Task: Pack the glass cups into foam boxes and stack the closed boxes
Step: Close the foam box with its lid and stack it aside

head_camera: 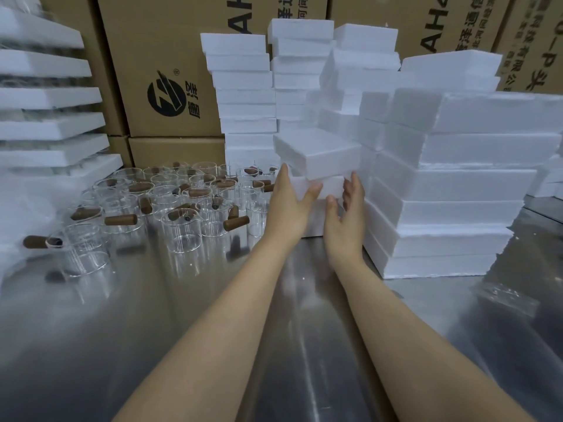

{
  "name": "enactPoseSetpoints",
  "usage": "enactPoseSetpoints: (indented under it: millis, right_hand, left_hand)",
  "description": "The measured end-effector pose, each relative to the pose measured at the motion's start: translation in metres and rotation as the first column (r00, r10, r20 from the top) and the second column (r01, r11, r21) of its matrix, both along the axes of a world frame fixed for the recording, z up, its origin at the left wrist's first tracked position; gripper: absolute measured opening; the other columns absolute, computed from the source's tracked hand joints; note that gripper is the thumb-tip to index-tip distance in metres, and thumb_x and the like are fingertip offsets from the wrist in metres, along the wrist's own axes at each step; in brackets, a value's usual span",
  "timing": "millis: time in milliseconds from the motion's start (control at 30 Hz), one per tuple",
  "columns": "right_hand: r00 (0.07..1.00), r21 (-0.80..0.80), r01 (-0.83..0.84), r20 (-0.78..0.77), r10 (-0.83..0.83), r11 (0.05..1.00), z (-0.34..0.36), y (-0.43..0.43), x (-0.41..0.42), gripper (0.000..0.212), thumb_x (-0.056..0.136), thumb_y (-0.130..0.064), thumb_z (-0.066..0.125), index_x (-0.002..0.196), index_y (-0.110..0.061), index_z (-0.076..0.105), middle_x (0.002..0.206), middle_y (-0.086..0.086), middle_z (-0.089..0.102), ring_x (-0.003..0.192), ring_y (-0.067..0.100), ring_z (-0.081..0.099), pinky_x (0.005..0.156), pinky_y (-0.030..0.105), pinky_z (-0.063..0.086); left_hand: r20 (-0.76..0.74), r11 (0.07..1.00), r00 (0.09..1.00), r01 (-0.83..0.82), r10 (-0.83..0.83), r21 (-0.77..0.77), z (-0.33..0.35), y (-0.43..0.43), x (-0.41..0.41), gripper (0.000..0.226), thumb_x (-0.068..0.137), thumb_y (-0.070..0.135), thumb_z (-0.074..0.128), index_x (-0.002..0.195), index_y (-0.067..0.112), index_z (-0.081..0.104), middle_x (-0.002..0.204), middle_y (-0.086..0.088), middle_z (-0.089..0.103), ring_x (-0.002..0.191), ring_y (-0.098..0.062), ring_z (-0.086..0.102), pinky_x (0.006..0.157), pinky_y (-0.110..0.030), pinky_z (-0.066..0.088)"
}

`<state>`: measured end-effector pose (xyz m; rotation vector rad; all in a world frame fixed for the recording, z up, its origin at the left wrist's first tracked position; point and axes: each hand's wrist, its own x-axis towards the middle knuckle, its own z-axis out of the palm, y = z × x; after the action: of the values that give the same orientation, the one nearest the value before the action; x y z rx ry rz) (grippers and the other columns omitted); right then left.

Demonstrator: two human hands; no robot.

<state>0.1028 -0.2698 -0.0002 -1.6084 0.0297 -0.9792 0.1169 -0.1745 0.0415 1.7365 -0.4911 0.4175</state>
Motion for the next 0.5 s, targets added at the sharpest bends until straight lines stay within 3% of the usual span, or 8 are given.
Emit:
enactPoseSetpoints:
  millis: [67,167,233,300,400,500]
  right_hand:
    - [1.0,-0.005,0.004,0.018,-0.004,1.0,0.002,0.0,0.002,0.066,0.099,-0.013,0.048,0.153,-0.028,0.014,0.152,-0.012,0.031,0.128,-0.01,0.034,0.101,0.002,0.028]
    - [0.999,-0.041,0.01,0.053,-0.008,0.999,0.006,-0.002,0.004,0.082,0.096,-0.013,0.053,0.154,-0.027,-0.002,0.161,-0.01,0.012,0.134,0.0,0.034,0.111,0.019,0.032]
    - [0.998,-0.071,0.009,0.07,-0.004,0.997,0.007,-0.004,0.007,0.085,0.094,-0.013,0.054,0.153,-0.027,-0.005,0.162,-0.009,0.006,0.136,0.004,0.034,0.114,0.034,0.033]
    - [0.997,-0.078,-0.003,0.079,0.009,0.997,0.007,-0.005,0.009,0.085,0.093,-0.016,0.054,0.153,-0.028,-0.004,0.161,-0.011,0.007,0.134,0.0,0.035,0.114,0.041,0.034]
    - [0.997,-0.086,0.002,0.071,0.005,0.996,0.006,-0.006,0.014,0.084,0.089,-0.024,0.054,0.153,-0.035,0.001,0.155,-0.018,0.019,0.128,-0.012,0.033,0.114,0.042,0.034]
    - [0.998,-0.108,0.015,0.069,-0.008,0.994,0.004,-0.006,0.015,0.082,0.086,-0.033,0.053,0.151,-0.043,0.004,0.14,-0.033,0.027,0.127,-0.016,0.03,0.112,0.04,0.036]
  left_hand:
    - [-0.04,1.0,0.999,-0.005,0.004,-0.012,0.002,-0.001,0.0,0.062,0.091,0.037,0.063,0.142,0.016,0.034,0.109,0.024,0.041,0.097,0.005,0.042,0.065,0.007,0.028]
    - [-0.085,0.999,0.996,-0.02,0.016,-0.051,0.005,-0.003,-0.001,0.062,0.091,0.047,0.06,0.14,0.016,0.037,0.099,0.031,0.045,0.075,0.022,0.041,0.06,0.008,0.029]
    - [-0.106,0.998,0.994,-0.019,0.013,-0.054,0.005,-0.003,0.002,0.063,0.095,0.047,0.053,0.145,0.013,0.033,0.127,0.016,0.053,0.09,0.014,0.04,0.061,0.004,0.029]
    - [-0.101,0.999,0.995,-0.026,0.023,-0.03,0.003,0.0,0.005,0.064,0.098,0.047,0.045,0.15,0.014,0.025,0.149,0.001,0.041,0.114,0.001,0.038,0.073,-0.002,0.025]
    - [-0.089,1.0,0.996,-0.009,0.009,0.006,0.001,0.001,0.007,0.063,0.102,0.045,0.038,0.154,0.022,0.013,0.154,-0.003,0.035,0.138,-0.015,0.035,0.092,-0.016,0.025]
    - [-0.07,0.999,0.997,-0.016,0.019,0.048,0.002,0.001,0.009,0.062,0.104,0.039,0.033,0.154,0.03,-0.002,0.137,-0.011,0.053,0.13,-0.024,0.046,0.085,-0.019,0.028]
